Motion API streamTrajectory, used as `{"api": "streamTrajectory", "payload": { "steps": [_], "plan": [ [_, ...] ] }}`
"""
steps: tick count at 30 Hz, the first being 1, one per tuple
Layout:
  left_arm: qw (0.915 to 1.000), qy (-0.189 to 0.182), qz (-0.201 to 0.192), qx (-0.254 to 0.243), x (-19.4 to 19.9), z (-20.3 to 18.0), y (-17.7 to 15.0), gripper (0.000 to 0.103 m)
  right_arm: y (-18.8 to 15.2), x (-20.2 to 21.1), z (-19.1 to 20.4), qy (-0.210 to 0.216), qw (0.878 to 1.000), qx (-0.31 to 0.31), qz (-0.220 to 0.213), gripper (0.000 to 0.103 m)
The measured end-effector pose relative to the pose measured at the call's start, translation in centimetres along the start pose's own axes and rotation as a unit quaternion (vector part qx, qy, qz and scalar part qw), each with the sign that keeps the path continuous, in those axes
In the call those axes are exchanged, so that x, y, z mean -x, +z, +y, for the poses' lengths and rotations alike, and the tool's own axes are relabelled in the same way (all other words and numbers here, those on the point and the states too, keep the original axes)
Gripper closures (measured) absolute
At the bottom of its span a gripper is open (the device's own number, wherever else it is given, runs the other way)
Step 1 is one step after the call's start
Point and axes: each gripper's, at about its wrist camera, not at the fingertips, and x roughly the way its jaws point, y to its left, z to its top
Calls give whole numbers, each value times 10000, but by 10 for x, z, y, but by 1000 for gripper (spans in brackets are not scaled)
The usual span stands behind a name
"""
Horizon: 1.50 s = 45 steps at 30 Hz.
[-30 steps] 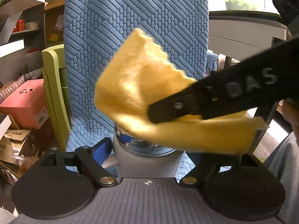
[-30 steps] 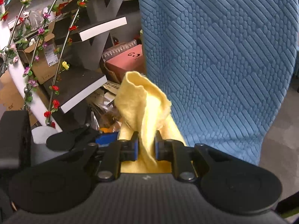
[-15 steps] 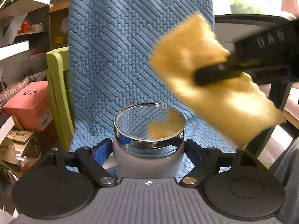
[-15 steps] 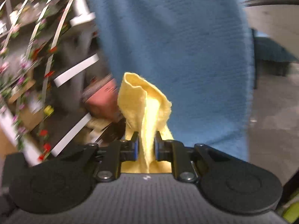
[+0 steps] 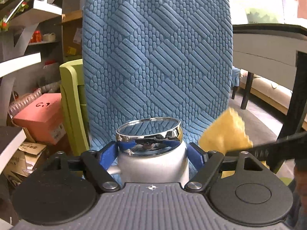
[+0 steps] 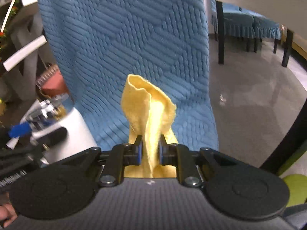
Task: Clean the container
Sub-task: 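Pull the cloth out of the mug with the right gripper, then set the mug on the seat with the left gripper while the right gripper drops the cloth beside it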
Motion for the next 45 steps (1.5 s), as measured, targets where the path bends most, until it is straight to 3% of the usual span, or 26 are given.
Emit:
{"api": "streamTrajectory", "payload": {
  "steps": [9, 18, 22, 24, 27, 29, 31, 35, 45],
  "plan": [
    [9997, -29, 76, -242, -3, -6, -2, 22, -12, -29, 5, -74, 9986, -12, 524, 85],
    [9995, -80, 161, -269, -3, -7, -3, 21, -20, -38, 8, -226, 9977, 78, 640, 84],
    [9987, -184, 463, -146, -4, -4, -2, 14, -19, -37, 8, -233, 9976, 103, 637, 84],
    [9983, -238, 516, -109, 1, -4, -1, 12, -17, -33, 8, -238, 9978, 93, 608, 76],
    [9972, -275, 686, -109, 10, -4, 1, 8, -14, -22, 9, -282, 9985, 59, 471, 54],
    [9974, -263, 645, -174, 20, -6, 2, 7, -13, -13, 9, -272, 9989, 14, 376, 33],
    [9977, -294, 562, -248, 31, -8, 6, 1, -11, 0, 9, -274, 9993, -17, 259, 30],
    [9980, -233, 367, -466, 51, -15, 17, 0, -7, 26, 12, -268, 9996, -105, 67, 25],
    [9987, 14, 514, 39, 90, -10, 37, 0, -7, 86, 27, -309, 9993, -60, -205, 8]
  ]
}}
